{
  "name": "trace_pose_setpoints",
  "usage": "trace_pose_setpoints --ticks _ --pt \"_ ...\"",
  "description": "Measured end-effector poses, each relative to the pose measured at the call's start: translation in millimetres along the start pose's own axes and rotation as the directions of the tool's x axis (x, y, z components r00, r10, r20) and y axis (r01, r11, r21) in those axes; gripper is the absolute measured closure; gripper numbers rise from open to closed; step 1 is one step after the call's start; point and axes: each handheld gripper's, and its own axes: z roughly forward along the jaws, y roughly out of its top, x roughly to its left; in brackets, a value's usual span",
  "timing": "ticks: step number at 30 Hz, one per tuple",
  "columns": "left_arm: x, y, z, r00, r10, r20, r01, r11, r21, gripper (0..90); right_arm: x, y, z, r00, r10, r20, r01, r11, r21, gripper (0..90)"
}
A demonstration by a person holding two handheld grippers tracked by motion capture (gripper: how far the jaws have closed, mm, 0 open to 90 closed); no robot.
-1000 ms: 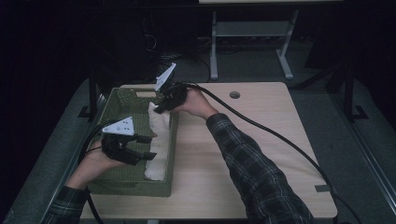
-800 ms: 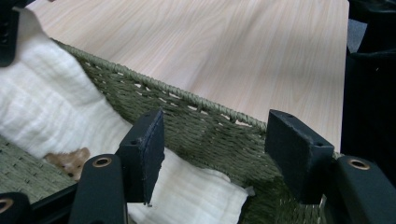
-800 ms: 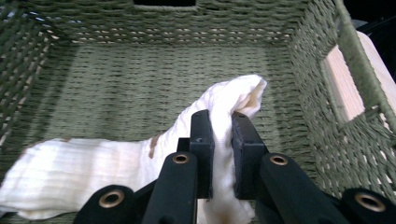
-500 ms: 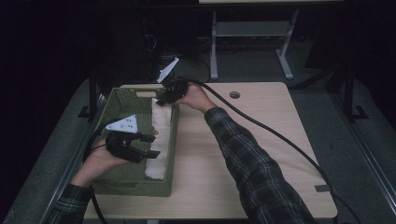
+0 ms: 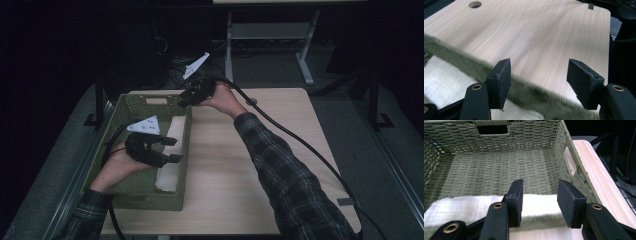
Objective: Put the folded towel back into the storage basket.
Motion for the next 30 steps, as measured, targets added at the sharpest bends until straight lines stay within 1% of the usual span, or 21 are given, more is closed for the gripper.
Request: trace_pose_setpoints --ticks 5,7,9,11,12,13,15,18,21,24,25,27,28,30 --pt "-7.9 16.6 13.9 0.9999 0.004 -0.01 -0.004 1.0 -0.006 35.1 1.6 -16.3 -24.9 0.9999 0.004 0.012 -0.004 1.0 -0.006 52.9" --pt "-10.4 22.7 20.9 0.9999 -0.003 -0.015 0.003 1.0 -0.008 35.0 2.5 -24.4 -35.9 0.9997 0.022 0.014 -0.022 1.0 -0.01 52.2" --pt "-12.8 28.7 28.1 0.9994 -0.005 -0.034 0.005 1.0 -0.001 35.0 2.1 -33.3 -46.2 0.9993 0.032 0.018 -0.031 0.999 -0.012 50.9" --pt "-14.9 33.7 33.1 0.999 -0.013 -0.042 0.013 0.9999 -0.001 34.6 2.0 -42.9 -55.4 0.9986 0.048 0.023 -0.048 0.999 -0.013 49.6" --pt "-17.3 37.6 36.7 0.9985 -0.019 -0.052 0.019 0.9998 -0.006 34.4 2.1 -46.4 -58.7 0.9986 0.047 0.025 -0.047 0.999 -0.014 49.0" --pt "-18.5 39.4 38.6 0.9983 -0.024 -0.054 0.023 0.9997 -0.01 33.9 2.9 -53.4 -65.5 0.9983 0.049 0.033 -0.048 0.999 -0.015 47.9" --pt "-21.9 44.0 43.6 0.9975 -0.031 -0.063 0.03 0.9995 -0.012 33.1 4.1 -60.0 -72.0 0.9977 0.057 0.037 -0.056 0.998 -0.019 46.1" --pt "-26.6 49.0 53.3 0.9964 -0.043 -0.073 0.042 0.9989 -0.02 32.4 8.1 -73.2 -83.8 0.9968 0.062 0.049 -0.061 0.998 -0.022 43.0" --pt "-31.0 53.6 63.7 0.9953 -0.053 -0.081 0.052 0.9985 -0.019 31.4 13.3 -88.1 -95.8 0.9966 0.055 0.062 -0.053 0.998 -0.023 40.7" --pt "-35.3 57.9 74.2 0.9942 -0.061 -0.088 0.06 0.998 -0.021 30.5 17.8 -98.4 -105.0 0.9955 0.062 0.072 -0.06 0.998 -0.025 39.6" --pt "-36.4 59.1 77.2 0.9943 -0.058 -0.09 0.056 0.9983 -0.018 30.2 19.3 -101.7 -108.3 0.9949 0.065 0.077 -0.063 0.998 -0.025 38.8" --pt "-39.4 60.8 84.3 0.9937 -0.068 -0.09 0.066 0.9976 -0.021 29.2 22.1 -108.8 -115.1 0.994 0.07 0.083 -0.068 0.997 -0.033 37.7" --pt "-40.3 61.6 87.5 0.9942 -0.06 -0.09 0.059 0.9982 -0.015 28.7 22.5 -111.0 -117.3 0.9939 0.067 0.087 -0.064 0.997 -0.033 37.1" --pt "-44.1 62.5 94.9 0.9936 -0.062 -0.094 0.061 0.998 -0.013 27.4 25.0 -116.6 -122.4 0.9922 0.084 0.092 -0.081 0.996 -0.034 35.5"
